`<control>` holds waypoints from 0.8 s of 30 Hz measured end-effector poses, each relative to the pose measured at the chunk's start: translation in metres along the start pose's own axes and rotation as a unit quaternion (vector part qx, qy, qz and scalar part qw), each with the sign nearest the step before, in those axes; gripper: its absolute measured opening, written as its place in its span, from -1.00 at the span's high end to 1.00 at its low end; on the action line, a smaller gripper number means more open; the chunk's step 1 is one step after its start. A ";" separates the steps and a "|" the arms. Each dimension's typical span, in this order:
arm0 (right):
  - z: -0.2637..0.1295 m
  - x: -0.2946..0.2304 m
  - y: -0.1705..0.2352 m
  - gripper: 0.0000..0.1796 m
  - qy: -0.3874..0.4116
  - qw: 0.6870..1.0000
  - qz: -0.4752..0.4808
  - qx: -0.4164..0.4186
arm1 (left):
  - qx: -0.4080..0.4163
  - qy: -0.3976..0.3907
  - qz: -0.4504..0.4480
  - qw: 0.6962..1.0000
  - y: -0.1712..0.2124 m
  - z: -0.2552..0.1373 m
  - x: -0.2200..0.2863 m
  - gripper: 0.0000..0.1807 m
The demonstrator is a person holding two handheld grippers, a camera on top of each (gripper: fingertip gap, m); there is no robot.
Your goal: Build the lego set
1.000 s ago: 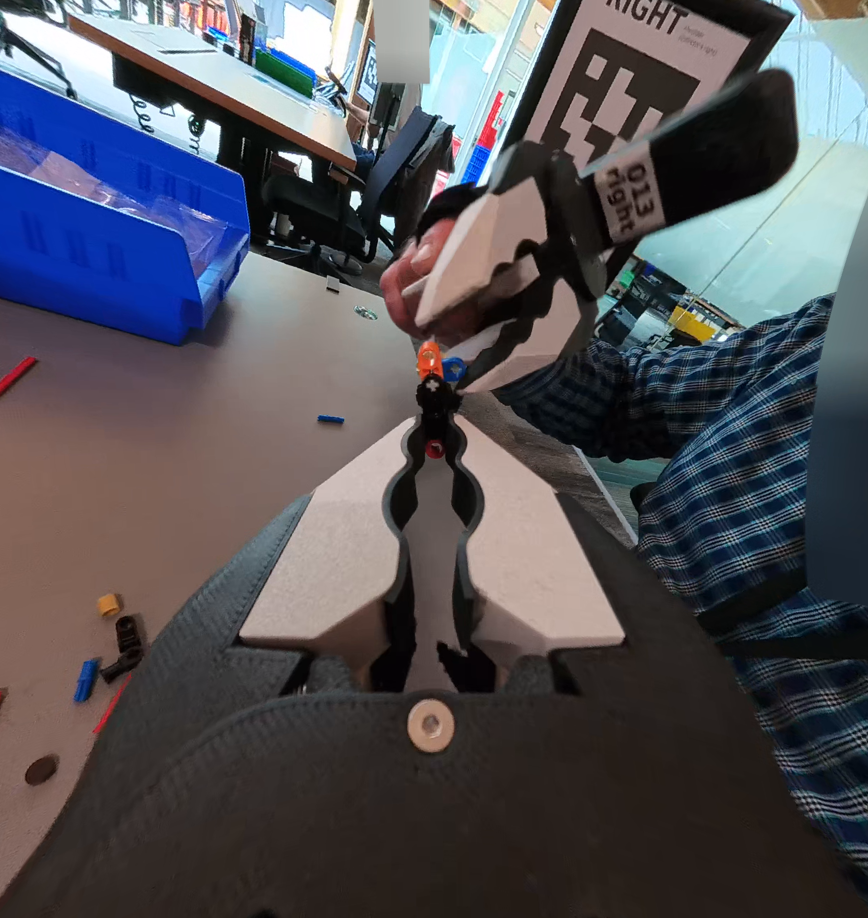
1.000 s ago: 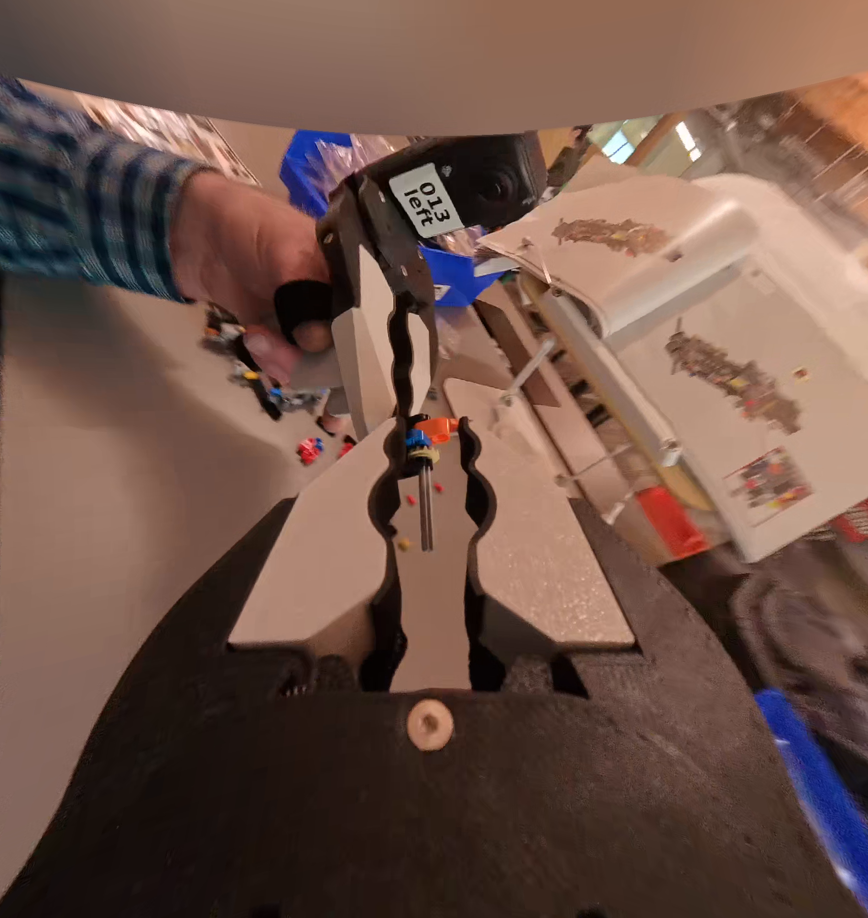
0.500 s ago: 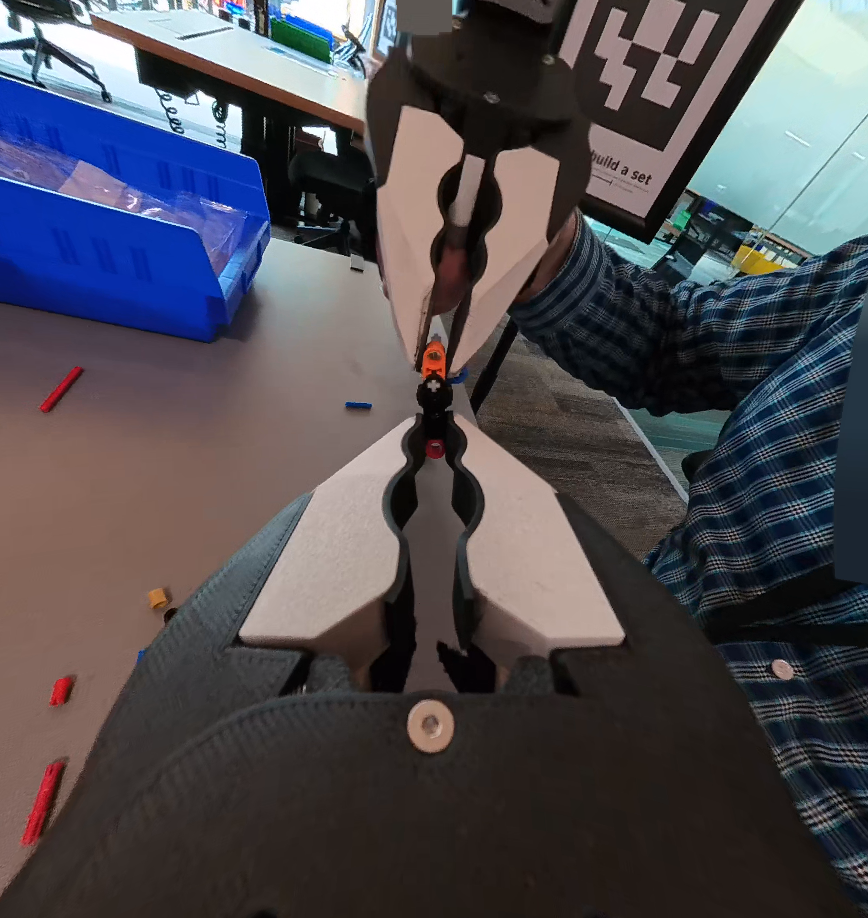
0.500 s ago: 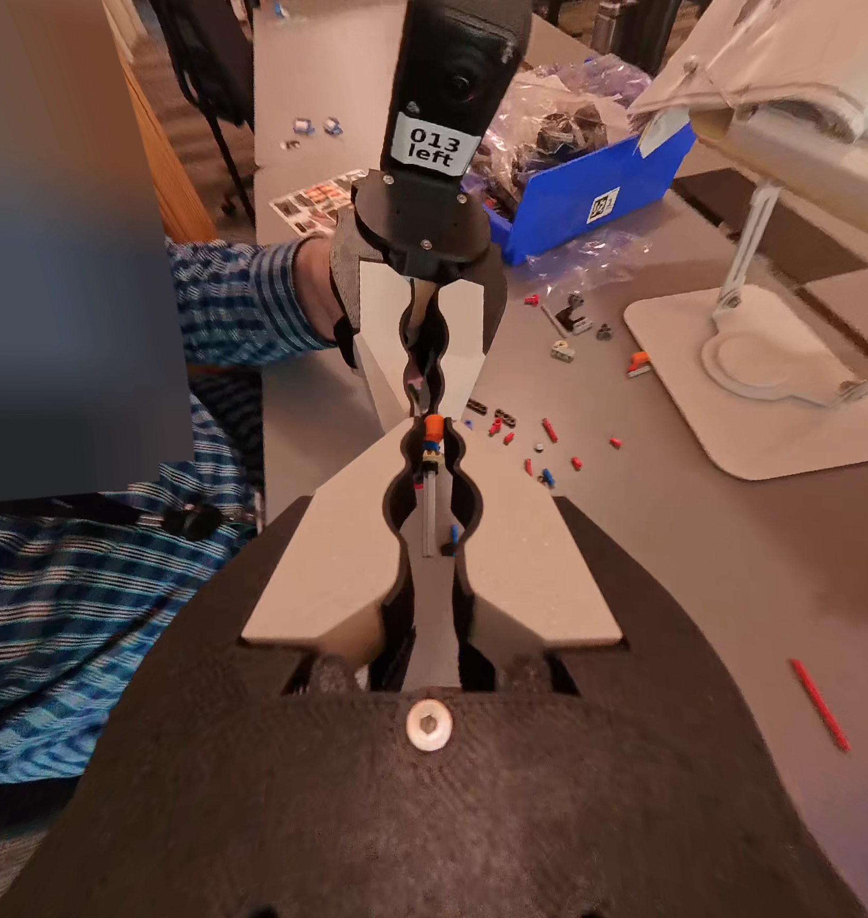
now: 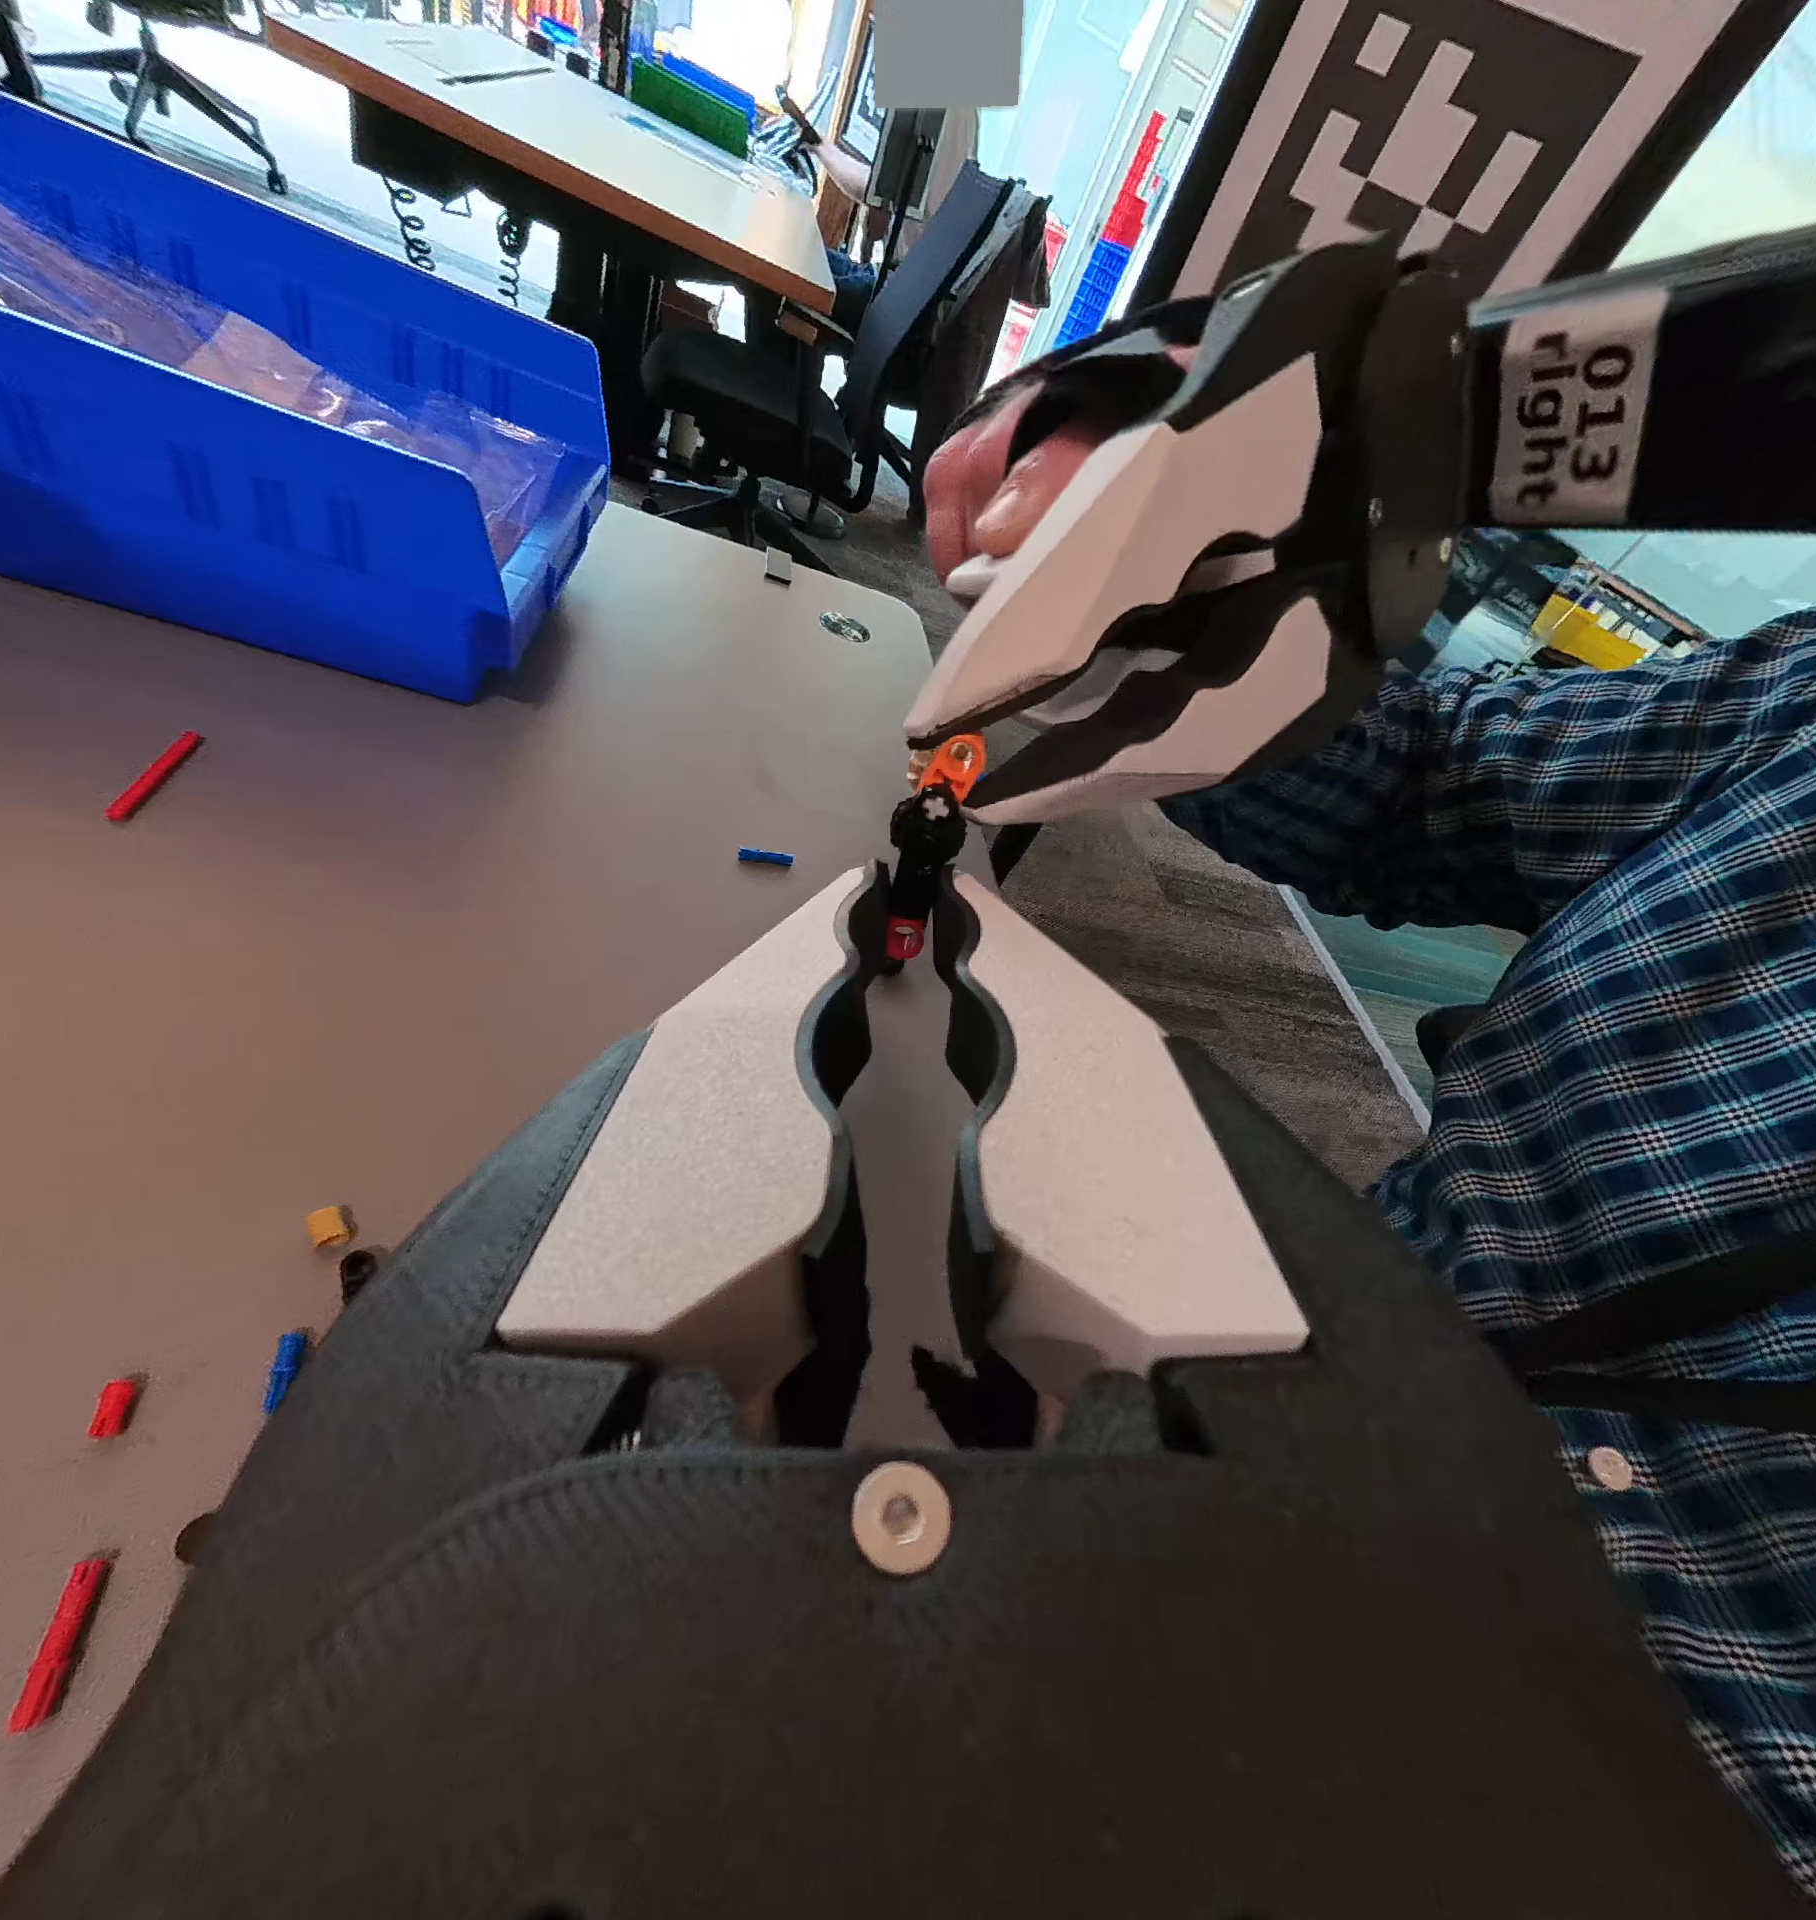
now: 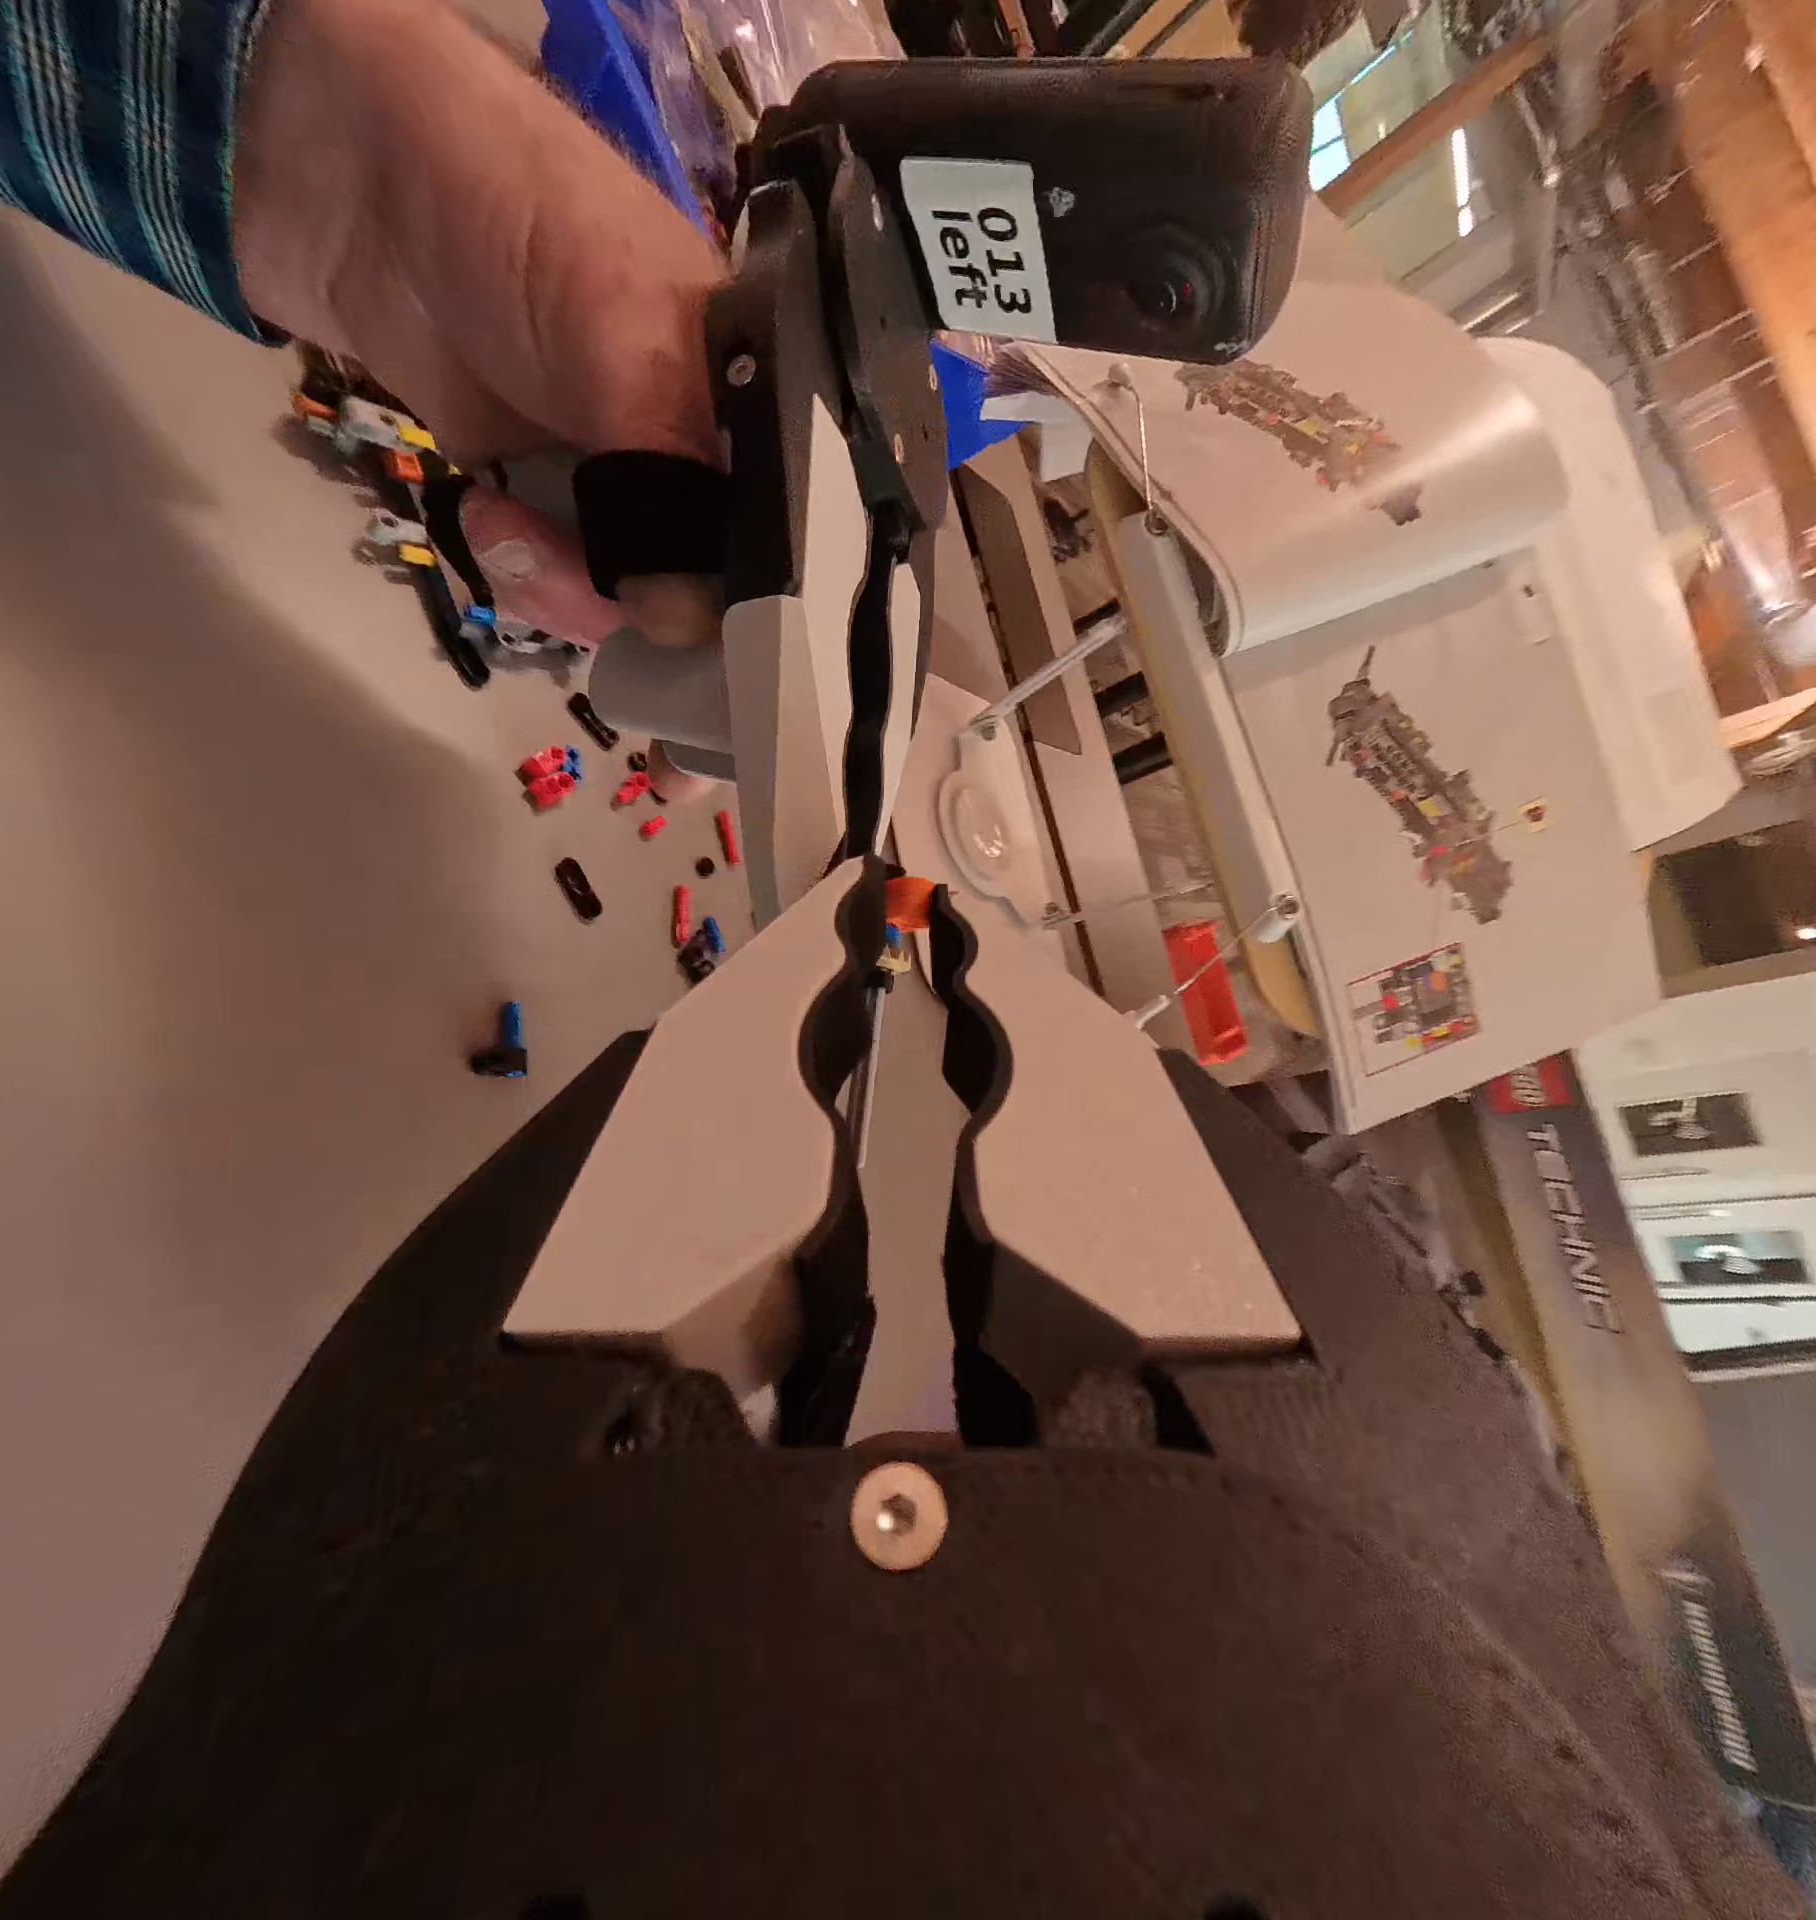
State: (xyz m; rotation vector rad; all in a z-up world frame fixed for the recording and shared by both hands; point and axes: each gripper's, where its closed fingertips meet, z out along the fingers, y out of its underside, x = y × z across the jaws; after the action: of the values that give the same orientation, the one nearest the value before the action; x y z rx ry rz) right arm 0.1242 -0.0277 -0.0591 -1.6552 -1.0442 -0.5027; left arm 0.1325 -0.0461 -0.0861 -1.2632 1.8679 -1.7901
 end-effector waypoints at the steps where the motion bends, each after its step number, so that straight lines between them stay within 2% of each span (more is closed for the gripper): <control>1: 0.000 0.000 0.000 0.95 0.009 1.000 -0.014 -0.004 | 0.000 -0.001 0.003 1.000 0.000 0.000 0.000 0.93; 3: 0.001 -0.001 0.001 0.95 0.009 1.000 -0.027 -0.012 | -0.007 -0.009 0.019 1.000 0.002 0.001 -0.001 0.93; 7: -0.007 0.011 -0.001 0.87 -0.041 0.990 0.133 0.037 | 0.003 -0.003 0.050 0.999 -0.001 0.000 0.005 0.94; 11: -0.022 0.011 0.007 0.79 -0.117 0.955 0.264 0.063 | 0.012 0.012 0.068 0.998 -0.004 -0.003 0.010 0.94; 14: -0.026 0.002 0.019 0.80 -0.142 0.957 0.252 0.037 | 0.007 0.011 0.071 0.997 -0.003 -0.003 0.010 0.94; 16: -0.026 -0.005 0.020 0.88 -0.161 0.958 0.236 0.018 | 0.009 0.021 0.065 0.998 -0.003 -0.002 0.012 0.94; 18: -0.023 -0.013 0.021 0.99 -0.187 0.951 0.246 0.000 | 0.005 0.016 0.069 0.997 -0.002 0.000 0.012 0.94; 20: -0.022 -0.016 0.022 0.99 -0.204 0.942 0.265 -0.005 | 0.003 0.014 0.072 0.997 -0.001 0.001 0.011 0.94; 22: -0.022 -0.013 0.020 1.00 -0.193 0.946 0.259 0.004 | 0.011 0.018 0.065 0.998 -0.004 0.000 0.013 0.94; 24: -0.020 -0.009 0.022 1.00 -0.153 0.965 0.212 -0.005 | 0.014 0.016 0.059 0.998 -0.005 -0.001 0.010 0.94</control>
State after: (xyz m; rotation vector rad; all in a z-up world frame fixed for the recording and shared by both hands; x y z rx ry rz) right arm 0.1408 -0.0504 -0.0712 -1.9397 -0.8643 0.0323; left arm 0.1274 -0.0518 -0.0775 -1.0987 1.8854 -1.7778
